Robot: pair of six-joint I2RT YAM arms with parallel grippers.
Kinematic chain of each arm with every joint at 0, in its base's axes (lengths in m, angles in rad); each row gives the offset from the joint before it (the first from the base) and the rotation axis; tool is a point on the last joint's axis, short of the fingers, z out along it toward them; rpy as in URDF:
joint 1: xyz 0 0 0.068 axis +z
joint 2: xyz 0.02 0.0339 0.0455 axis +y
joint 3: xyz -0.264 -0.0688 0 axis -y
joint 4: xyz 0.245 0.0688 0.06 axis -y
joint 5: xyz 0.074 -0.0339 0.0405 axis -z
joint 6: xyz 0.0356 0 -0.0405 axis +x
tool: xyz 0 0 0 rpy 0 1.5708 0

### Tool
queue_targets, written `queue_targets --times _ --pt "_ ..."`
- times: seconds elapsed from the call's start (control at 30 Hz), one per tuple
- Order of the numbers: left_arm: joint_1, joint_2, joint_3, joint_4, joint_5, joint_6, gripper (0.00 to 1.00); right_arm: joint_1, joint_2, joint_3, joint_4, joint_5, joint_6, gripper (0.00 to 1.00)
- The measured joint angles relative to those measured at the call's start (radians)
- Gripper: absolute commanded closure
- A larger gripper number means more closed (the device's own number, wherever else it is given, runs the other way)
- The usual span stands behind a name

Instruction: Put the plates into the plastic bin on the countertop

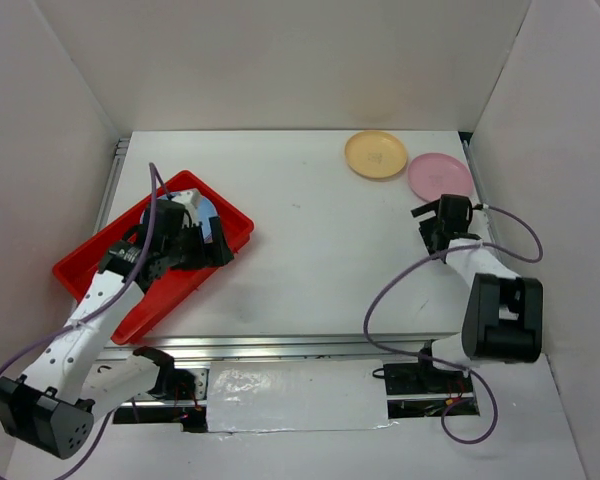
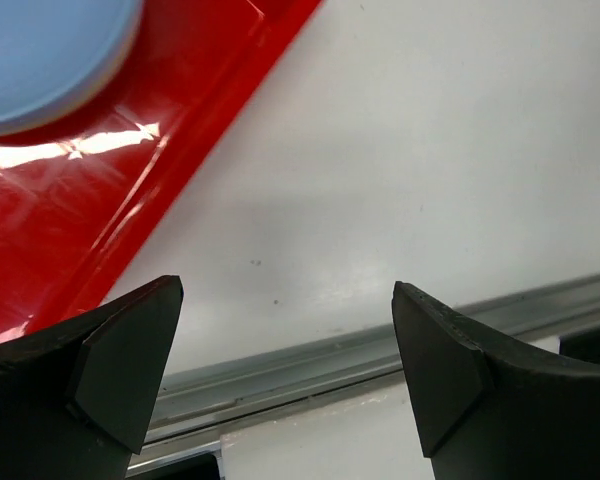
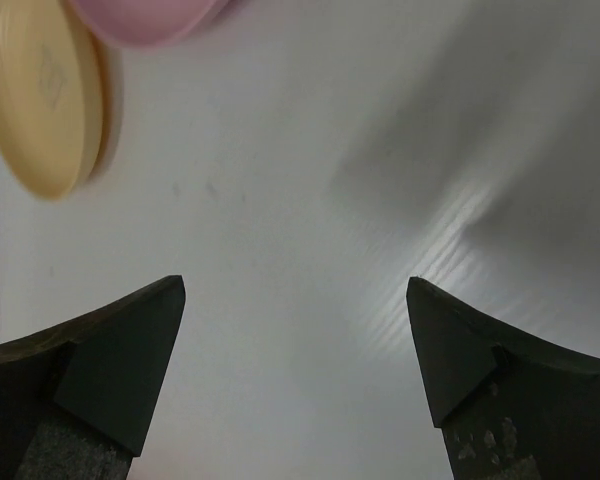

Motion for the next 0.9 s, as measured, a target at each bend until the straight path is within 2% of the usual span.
queue_targets --times 0.23,0.4,0.57,0.67,0.7,0.77,0.87,0.9 --pt "-0.173 -0.082 -0.040 0.008 -0.010 0.026 0.01 -0.153 0.256 0.061 0.174 0.013 0.134 0.00" --pt "-0.197 -0.117 -0.040 0.010 -0.031 0.025 0.01 -0.203 0.472 0.283 0.182 -0.027 0.185 0.03" --pt "-0.197 -0.123 -0.040 0.013 -0.036 0.026 0.01 -0.208 0.611 0.491 0.083 -0.061 0.204 0.11" --pt "-0.197 -0.122 -0.040 0.013 -0.037 0.026 0.01 -0.210 0.690 0.595 0.031 -0.093 0.214 0.28" --pt "-0.197 -0.122 -0.040 0.013 -0.037 0.026 0.01 -0.211 0.700 0.612 0.011 -0.095 0.214 0.42" --pt "-0.197 -0.122 -0.040 0.013 -0.040 0.025 0.01 -0.212 0.708 0.626 -0.030 -0.104 0.216 0.48" --pt "-0.196 -0.124 -0.040 0.014 -0.042 0.026 0.01 -0.213 0.714 0.626 -0.074 -0.112 0.220 0.79" --pt "-0.195 -0.126 -0.040 0.013 -0.043 0.025 0.01 -0.213 0.715 0.628 -0.083 -0.114 0.220 0.95"
